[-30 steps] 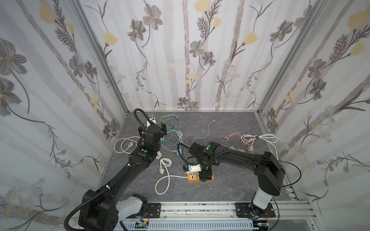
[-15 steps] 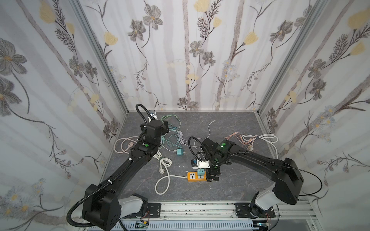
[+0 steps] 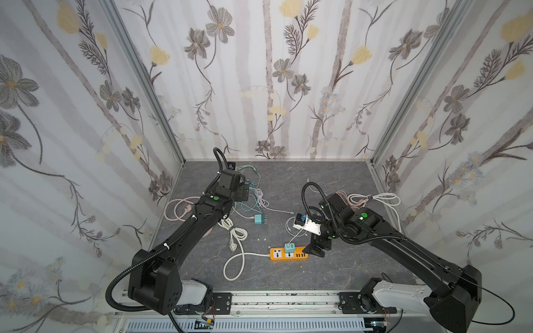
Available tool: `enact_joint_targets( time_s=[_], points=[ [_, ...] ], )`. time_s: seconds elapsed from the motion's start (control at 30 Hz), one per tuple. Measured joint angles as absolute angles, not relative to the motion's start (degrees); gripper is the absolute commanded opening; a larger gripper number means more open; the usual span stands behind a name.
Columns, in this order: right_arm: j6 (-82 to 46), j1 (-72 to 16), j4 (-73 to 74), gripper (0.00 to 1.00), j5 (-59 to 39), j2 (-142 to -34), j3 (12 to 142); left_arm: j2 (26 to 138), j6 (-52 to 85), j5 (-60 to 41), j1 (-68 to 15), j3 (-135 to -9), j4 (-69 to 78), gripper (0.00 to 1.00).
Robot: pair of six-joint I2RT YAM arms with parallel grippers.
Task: Insert the plug
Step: 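Open the right gripper and lift it off the seated teal charger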
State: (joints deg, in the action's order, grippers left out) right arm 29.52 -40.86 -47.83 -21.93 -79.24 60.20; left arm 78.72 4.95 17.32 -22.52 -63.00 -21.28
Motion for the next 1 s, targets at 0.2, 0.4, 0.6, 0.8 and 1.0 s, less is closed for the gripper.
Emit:
enact_joint_targets(
  time_s=[0.2,0.4,0.6,0.8,1.0],
  points=[
    [29.5,-40.8,-48.3,0.99,-23.5,-87.3,60.8,79.5,5.7,16.4,-22.5,-63.9,-24.4,1.00],
    [30.1,-41.0,-51.4,0.99,-25.7,-92.4,62.0,81.9,6.0,15.9,-22.6,-66.0,-26.6,1.00],
    [31.1,-41.2,-54.6,0.99,-25.9,-93.2,61.5,83.5,6.0,15.4,-22.6,-66.8,-27.7,1.00],
    [32.0,-39.4,-53.1,0.99,-24.3,-84.5,60.8,85.4,6.0,14.1,-22.9,-68.1,-28.6,1.00],
    [33.5,-34.3,-53.0,0.99,-24.2,-80.0,60.9,86.4,2.5,10.4,-27.5,-68.9,-29.3,1.00]
  ],
)
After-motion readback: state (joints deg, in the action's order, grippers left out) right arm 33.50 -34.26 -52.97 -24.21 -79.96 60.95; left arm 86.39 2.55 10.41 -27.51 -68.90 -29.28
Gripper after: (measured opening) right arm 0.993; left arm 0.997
